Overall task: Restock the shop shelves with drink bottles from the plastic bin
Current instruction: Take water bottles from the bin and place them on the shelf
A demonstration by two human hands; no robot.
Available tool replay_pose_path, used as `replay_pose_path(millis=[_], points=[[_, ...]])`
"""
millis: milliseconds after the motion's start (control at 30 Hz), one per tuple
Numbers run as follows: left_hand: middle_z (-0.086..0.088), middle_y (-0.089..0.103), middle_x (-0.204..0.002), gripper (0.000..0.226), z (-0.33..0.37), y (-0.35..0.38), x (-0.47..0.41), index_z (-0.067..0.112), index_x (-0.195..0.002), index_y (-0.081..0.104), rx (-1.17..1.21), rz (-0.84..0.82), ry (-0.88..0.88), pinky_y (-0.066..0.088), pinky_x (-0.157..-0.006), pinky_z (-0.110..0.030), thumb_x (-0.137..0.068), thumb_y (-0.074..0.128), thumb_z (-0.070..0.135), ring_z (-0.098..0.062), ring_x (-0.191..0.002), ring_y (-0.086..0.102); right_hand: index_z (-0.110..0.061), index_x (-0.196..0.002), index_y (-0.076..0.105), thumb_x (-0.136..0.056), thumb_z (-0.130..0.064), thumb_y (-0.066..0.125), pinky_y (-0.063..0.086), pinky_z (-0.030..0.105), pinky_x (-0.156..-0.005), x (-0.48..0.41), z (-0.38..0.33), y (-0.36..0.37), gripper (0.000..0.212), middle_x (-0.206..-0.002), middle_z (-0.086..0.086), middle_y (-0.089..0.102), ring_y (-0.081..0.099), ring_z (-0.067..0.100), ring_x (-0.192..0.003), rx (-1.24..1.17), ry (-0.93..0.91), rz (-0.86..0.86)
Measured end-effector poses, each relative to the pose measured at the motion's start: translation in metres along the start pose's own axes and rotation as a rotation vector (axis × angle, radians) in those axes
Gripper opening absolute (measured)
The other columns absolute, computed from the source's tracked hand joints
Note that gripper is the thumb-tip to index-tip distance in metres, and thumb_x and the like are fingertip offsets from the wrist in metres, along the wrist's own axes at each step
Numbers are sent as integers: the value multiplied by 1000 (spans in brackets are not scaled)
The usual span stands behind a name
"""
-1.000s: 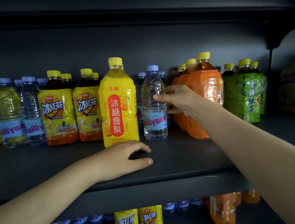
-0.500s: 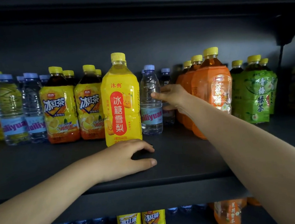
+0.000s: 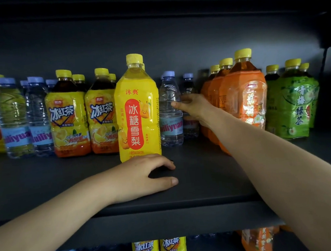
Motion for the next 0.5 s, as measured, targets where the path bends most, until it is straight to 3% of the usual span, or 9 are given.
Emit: replay_pose_path(millis=[233, 333, 500], points=[[25, 44, -132, 41, -3, 1, -1, 40, -126, 48, 7, 3, 6, 32, -106, -19, -86, 49, 53, 6, -122, 38, -10, -137, 45, -87, -20, 65, 48, 34, -92, 0, 2, 0, 55, -133, 8, 54, 52, 24, -121, -74, 43, -28], [24, 44, -132, 42, -5, 1, -2, 41, -124, 48, 18, 3, 11, 32, -106, -21, -85, 50, 57, 5, -122, 39, -12, -137, 44, -88, -23, 64, 47, 37, -97, 1, 3, 0, 55, -134, 8, 53, 52, 25, -122, -48, 41, -27], [23, 45, -132, 61, -5, 2, -1, 42, -123, 49, 32, 7, 10, 34, -106, -23, -69, 43, 70, 4, -122, 40, -9, -137, 43, -87, -30, 64, 45, 44, -102, 5, 1, 3, 58, -135, 8, 53, 51, 27, -122, 56, 18, 44]])
Point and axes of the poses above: each hand's wrist, its own x-axis away from the middle knuckle, its own y-axis out of the palm, z = x × y, the point moved 2 cm from there along -x, towards the middle knuckle
